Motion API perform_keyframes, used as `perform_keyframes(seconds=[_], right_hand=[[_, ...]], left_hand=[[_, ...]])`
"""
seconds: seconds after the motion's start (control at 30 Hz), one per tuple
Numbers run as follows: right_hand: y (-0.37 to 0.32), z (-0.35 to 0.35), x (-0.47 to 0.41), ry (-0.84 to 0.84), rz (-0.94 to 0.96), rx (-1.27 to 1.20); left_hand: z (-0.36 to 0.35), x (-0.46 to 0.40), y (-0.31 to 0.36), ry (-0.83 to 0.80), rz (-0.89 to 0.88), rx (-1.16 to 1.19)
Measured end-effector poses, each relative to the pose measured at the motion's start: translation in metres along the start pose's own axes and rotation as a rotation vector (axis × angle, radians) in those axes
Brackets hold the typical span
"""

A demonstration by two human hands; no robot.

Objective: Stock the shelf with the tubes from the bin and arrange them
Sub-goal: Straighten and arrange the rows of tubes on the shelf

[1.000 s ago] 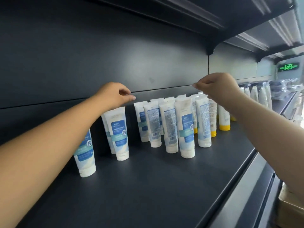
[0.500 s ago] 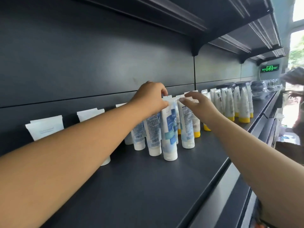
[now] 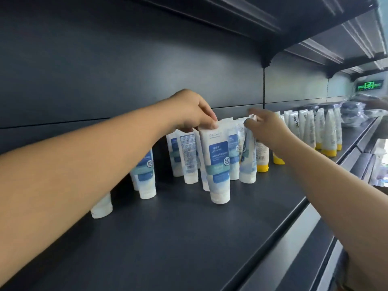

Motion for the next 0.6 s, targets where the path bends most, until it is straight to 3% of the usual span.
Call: perform_keyframes(seconds=[0.27, 0.43, 0.6], right_hand=[[-0.057, -0.048, 0.038, -0.186, 0.096, -0.216], [-0.074, -0.111, 0.056, -0.417, 0.014, -0.426], [-0.083, -0.146, 0.058, -0.546, -0.065, -0.599]], left_hand=[[0.068, 0.053, -0.039, 0.082, 0.085, -0.025], [0.091, 0.087, -0.076, 0.125, 0.199, -0.079], [0.107, 0.104, -0.109, 0.199, 0.284, -0.153]])
Point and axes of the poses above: each hand's wrist, its own x-axis away from the middle knuckle, its own z-axis out of the back of the hand, y = z × x, the point moved 9 cm from there along -x, towards the middle knuckle, and after that the axes turned 5 degrees about -x, right-handed, at the moved point
